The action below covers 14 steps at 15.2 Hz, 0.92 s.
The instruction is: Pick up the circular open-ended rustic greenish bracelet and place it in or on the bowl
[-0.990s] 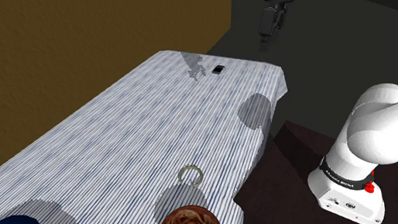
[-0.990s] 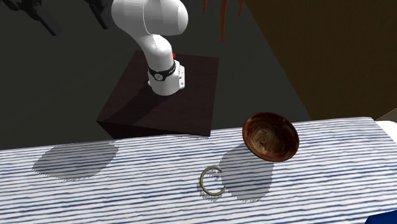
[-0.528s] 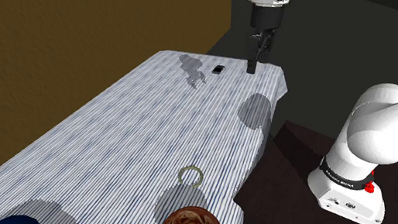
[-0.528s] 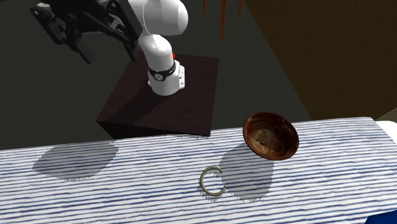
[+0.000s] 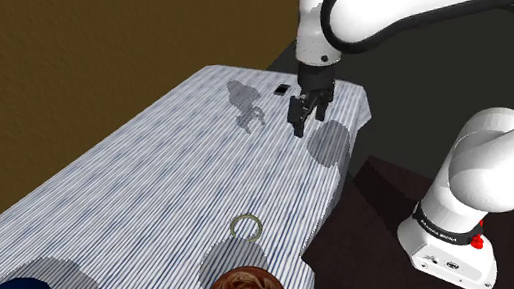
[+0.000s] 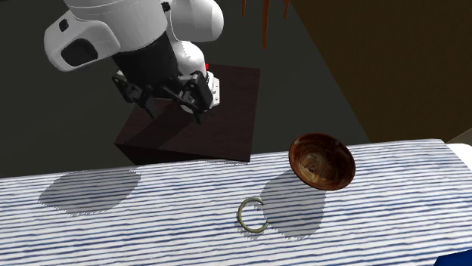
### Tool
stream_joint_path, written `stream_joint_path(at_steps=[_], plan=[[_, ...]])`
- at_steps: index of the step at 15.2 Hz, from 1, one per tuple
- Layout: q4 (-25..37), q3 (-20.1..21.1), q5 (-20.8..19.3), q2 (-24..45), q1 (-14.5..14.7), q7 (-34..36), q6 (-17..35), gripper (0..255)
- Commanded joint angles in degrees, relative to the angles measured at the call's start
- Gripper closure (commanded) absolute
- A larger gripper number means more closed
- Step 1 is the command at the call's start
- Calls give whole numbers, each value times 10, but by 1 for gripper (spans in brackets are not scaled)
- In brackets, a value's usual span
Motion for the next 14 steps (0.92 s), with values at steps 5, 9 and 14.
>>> stream_joint_path(at_steps=[5, 9, 14], plan=[[-33, 71, 26, 85, 3, 86, 121, 0], [-34, 118, 28, 165, -3, 148, 203, 0], [-16, 174, -10, 288, -22, 247, 302, 0]])
